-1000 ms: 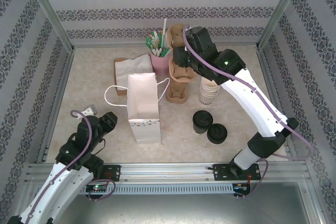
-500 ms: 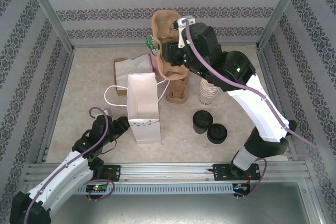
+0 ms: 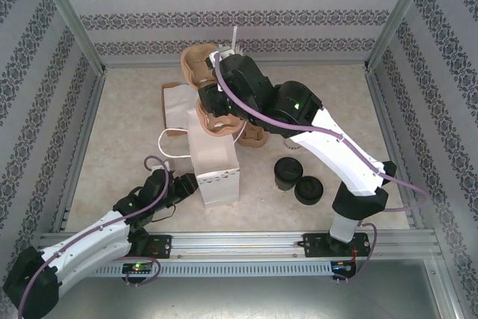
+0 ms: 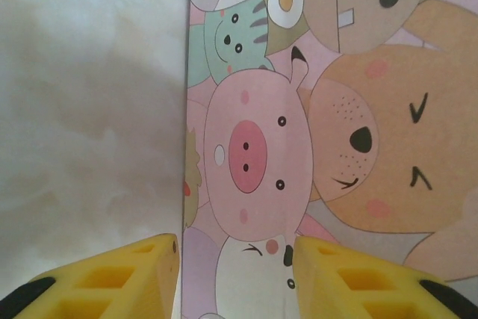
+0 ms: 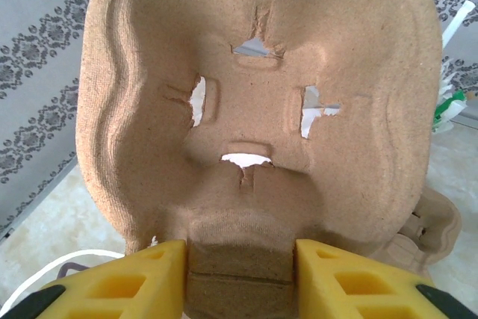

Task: Pack the takeout coffee

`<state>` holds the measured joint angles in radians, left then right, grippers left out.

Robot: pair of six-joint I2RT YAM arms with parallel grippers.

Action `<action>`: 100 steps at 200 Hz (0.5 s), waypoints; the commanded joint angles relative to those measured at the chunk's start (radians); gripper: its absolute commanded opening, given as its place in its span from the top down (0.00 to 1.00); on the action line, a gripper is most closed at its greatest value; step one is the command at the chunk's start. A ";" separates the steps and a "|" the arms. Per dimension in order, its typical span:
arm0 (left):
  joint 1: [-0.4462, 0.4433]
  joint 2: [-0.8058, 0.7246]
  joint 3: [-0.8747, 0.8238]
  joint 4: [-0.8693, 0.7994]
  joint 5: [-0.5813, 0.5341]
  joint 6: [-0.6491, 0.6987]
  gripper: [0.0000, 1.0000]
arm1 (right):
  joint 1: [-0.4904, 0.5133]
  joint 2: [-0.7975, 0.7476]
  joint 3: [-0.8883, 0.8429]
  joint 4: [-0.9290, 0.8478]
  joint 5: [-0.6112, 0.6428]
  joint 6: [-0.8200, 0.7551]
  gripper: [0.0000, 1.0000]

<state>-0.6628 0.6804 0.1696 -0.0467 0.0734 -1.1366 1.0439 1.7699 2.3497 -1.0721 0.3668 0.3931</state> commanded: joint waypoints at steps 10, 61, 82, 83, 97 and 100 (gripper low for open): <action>-0.071 0.027 -0.031 0.110 -0.080 -0.053 0.54 | 0.016 -0.015 -0.017 -0.036 0.063 0.029 0.58; -0.183 0.195 -0.010 0.275 -0.145 -0.091 0.53 | 0.033 -0.075 -0.159 -0.019 0.086 0.057 0.58; -0.199 0.282 0.013 0.329 -0.137 -0.097 0.53 | 0.034 -0.113 -0.223 0.014 0.081 0.058 0.58; -0.200 0.286 0.013 0.334 -0.137 -0.099 0.53 | 0.034 -0.115 -0.226 0.016 0.081 0.056 0.58; -0.218 0.347 0.015 0.402 -0.141 -0.108 0.53 | 0.037 -0.141 -0.274 0.039 0.073 0.051 0.59; -0.221 0.356 0.018 0.413 -0.141 -0.111 0.53 | 0.038 -0.145 -0.283 0.042 0.072 0.050 0.59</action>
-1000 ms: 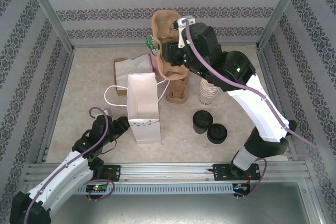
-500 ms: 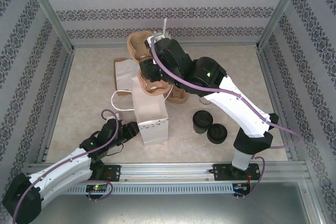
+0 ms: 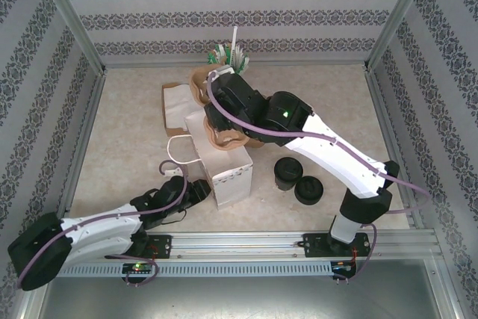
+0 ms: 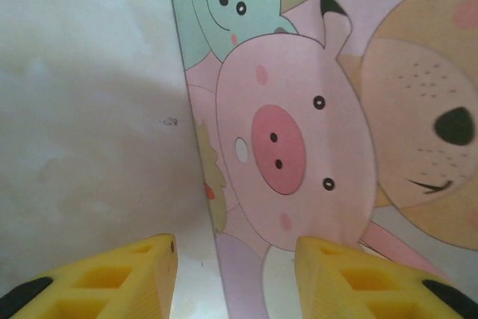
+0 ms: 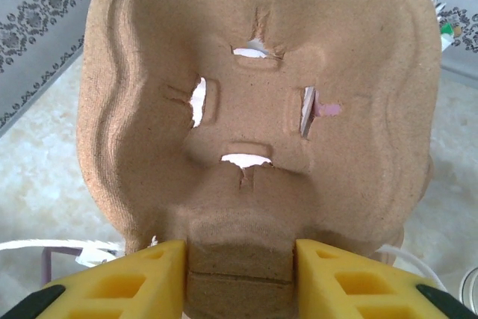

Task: Pack the takeout coffee

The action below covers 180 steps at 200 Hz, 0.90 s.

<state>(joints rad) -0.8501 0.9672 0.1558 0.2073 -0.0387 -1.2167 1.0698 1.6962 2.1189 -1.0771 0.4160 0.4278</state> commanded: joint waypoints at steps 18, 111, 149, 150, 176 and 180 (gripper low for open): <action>-0.061 0.136 0.061 0.206 -0.042 -0.033 0.52 | 0.014 -0.100 -0.106 0.069 0.025 0.027 0.59; -0.125 0.280 0.107 0.378 -0.041 0.012 0.50 | 0.001 -0.223 -0.327 0.217 -0.012 -0.126 0.59; -0.125 0.018 0.149 -0.004 -0.105 0.157 0.46 | -0.065 -0.294 -0.412 0.314 -0.163 -0.236 0.60; -0.125 0.010 0.151 -0.018 -0.107 0.162 0.46 | -0.068 -0.296 -0.414 0.317 -0.169 -0.239 0.60; -0.124 -0.156 0.189 -0.258 -0.206 0.251 0.41 | -0.109 -0.327 -0.464 0.374 -0.280 -0.294 0.61; -0.124 -0.178 0.196 -0.290 -0.223 0.264 0.40 | -0.113 -0.329 -0.468 0.379 -0.290 -0.304 0.61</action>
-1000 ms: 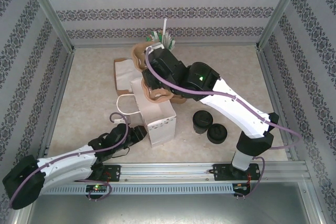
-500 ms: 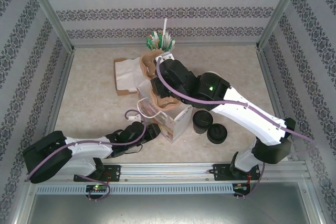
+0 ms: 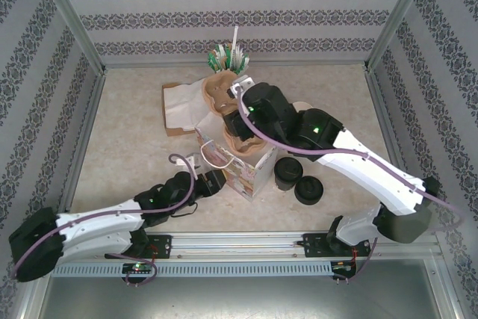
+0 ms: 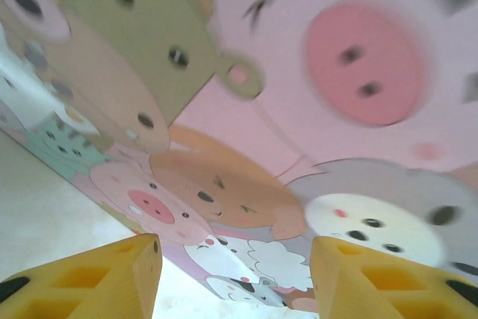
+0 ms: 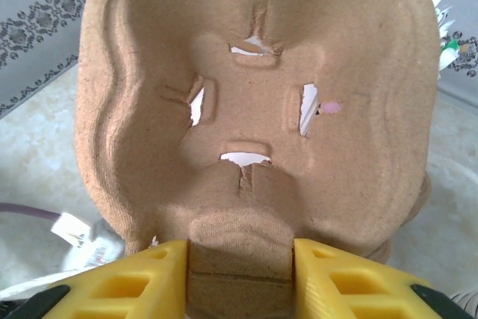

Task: Pack the takeout coffee

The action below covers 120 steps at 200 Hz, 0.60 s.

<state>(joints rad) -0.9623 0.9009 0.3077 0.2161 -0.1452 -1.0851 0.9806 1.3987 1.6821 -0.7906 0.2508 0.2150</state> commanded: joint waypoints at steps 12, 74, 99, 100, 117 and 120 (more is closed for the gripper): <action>-0.010 -0.176 0.065 -0.379 -0.153 0.172 0.37 | -0.033 -0.037 -0.046 0.105 -0.149 -0.110 0.61; -0.006 -0.307 0.310 -0.719 -0.356 0.420 0.28 | -0.057 -0.017 -0.101 0.155 -0.230 -0.185 0.61; 0.009 -0.310 0.383 -0.769 -0.391 0.461 0.26 | -0.075 -0.022 -0.146 0.193 -0.254 -0.195 0.61; 0.010 -0.310 0.385 -0.770 -0.391 0.463 0.26 | -0.075 -0.023 -0.148 0.195 -0.256 -0.195 0.61; 0.028 -0.300 0.426 -0.788 -0.374 0.463 0.25 | -0.083 -0.029 -0.185 0.232 -0.273 -0.199 0.60; 0.031 -0.298 0.431 -0.793 -0.373 0.458 0.25 | -0.084 -0.029 -0.192 0.237 -0.274 -0.198 0.60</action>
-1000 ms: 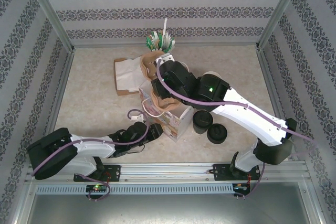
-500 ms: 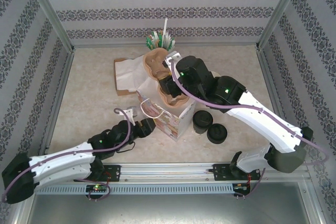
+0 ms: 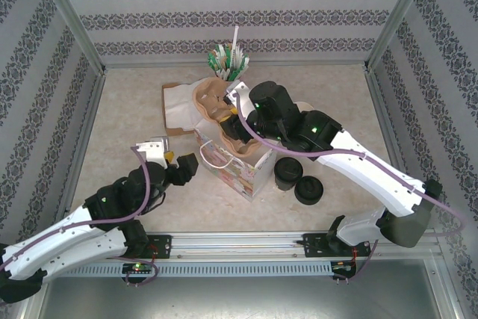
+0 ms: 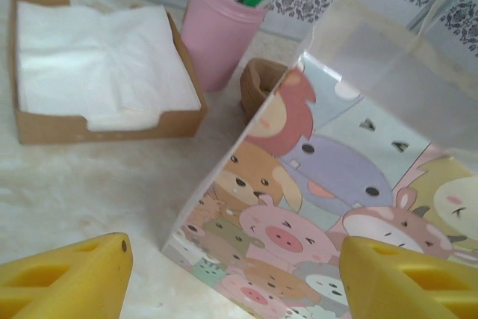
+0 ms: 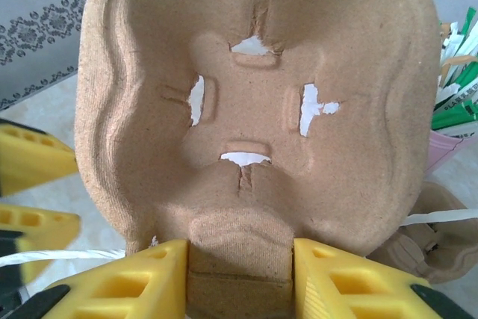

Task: Pack the takeout coffee

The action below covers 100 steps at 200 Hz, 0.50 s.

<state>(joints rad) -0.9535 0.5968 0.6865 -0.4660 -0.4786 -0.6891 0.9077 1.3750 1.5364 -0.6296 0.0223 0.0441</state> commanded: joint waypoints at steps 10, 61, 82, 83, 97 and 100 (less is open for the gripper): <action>0.031 0.008 0.068 -0.111 -0.029 0.056 0.25 | -0.018 -0.005 -0.063 0.087 -0.048 -0.029 0.60; 0.047 0.018 0.139 -0.105 -0.005 0.064 0.23 | -0.032 -0.023 -0.127 0.114 -0.047 -0.016 0.61; 0.052 0.034 0.172 -0.106 -0.002 0.078 0.23 | -0.032 -0.037 -0.151 0.111 -0.056 -0.007 0.61; 0.053 0.035 0.173 -0.106 -0.001 0.079 0.23 | -0.032 -0.038 -0.152 0.110 -0.056 -0.007 0.61; 0.059 0.055 0.196 -0.114 -0.001 0.087 0.22 | -0.032 -0.056 -0.167 0.110 -0.054 -0.004 0.61; 0.060 0.059 0.204 -0.119 -0.002 0.088 0.22 | -0.032 -0.060 -0.170 0.110 -0.052 -0.002 0.61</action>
<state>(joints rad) -0.9138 0.6327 0.8368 -0.5434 -0.4767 -0.6415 0.8852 1.3678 1.3907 -0.5438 -0.0147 0.0296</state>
